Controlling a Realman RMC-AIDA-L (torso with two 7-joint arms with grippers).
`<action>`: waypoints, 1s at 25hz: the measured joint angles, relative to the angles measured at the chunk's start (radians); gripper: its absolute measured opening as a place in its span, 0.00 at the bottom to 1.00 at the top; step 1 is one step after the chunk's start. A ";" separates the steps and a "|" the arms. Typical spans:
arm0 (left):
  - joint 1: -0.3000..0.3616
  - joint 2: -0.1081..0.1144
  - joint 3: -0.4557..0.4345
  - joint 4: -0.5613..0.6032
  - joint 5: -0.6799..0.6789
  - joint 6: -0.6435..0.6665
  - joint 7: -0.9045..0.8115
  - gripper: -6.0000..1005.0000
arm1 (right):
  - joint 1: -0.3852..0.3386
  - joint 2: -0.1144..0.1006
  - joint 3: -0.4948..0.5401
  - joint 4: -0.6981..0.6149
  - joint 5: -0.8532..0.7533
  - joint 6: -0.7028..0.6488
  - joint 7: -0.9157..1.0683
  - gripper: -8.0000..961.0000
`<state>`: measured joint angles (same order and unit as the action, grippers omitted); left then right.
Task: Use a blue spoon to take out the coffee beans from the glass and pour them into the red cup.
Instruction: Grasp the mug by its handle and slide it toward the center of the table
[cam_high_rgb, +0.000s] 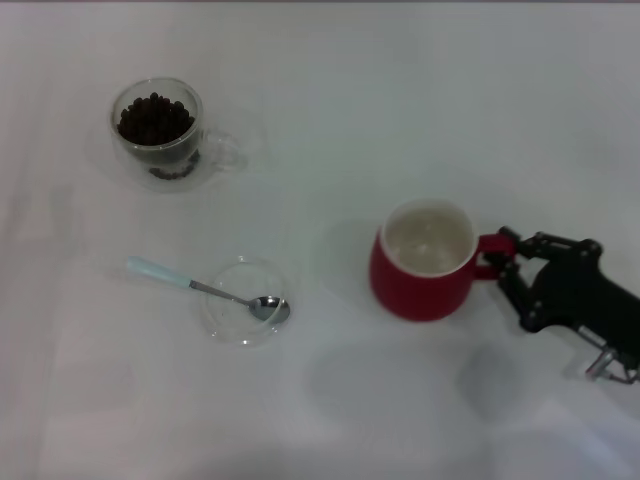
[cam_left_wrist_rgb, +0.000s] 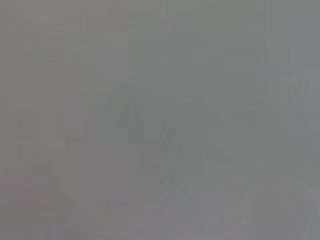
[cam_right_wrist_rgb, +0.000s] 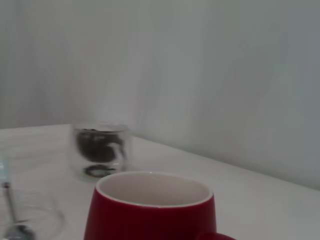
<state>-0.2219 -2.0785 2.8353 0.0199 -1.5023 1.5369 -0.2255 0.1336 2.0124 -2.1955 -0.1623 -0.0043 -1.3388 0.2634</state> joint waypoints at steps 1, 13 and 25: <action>0.001 0.000 0.001 0.000 0.000 0.000 0.000 0.45 | 0.000 0.000 -0.018 -0.009 -0.001 0.002 0.000 0.21; 0.010 -0.001 0.006 0.000 0.002 0.000 0.000 0.45 | 0.005 0.002 -0.157 -0.078 0.000 0.007 0.000 0.24; 0.019 -0.002 0.005 0.002 0.004 0.001 0.001 0.45 | 0.007 -0.001 -0.157 -0.055 0.009 0.002 -0.008 0.28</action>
<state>-0.2026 -2.0801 2.8408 0.0216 -1.4986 1.5379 -0.2242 0.1404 2.0112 -2.3524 -0.2170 0.0047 -1.3366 0.2549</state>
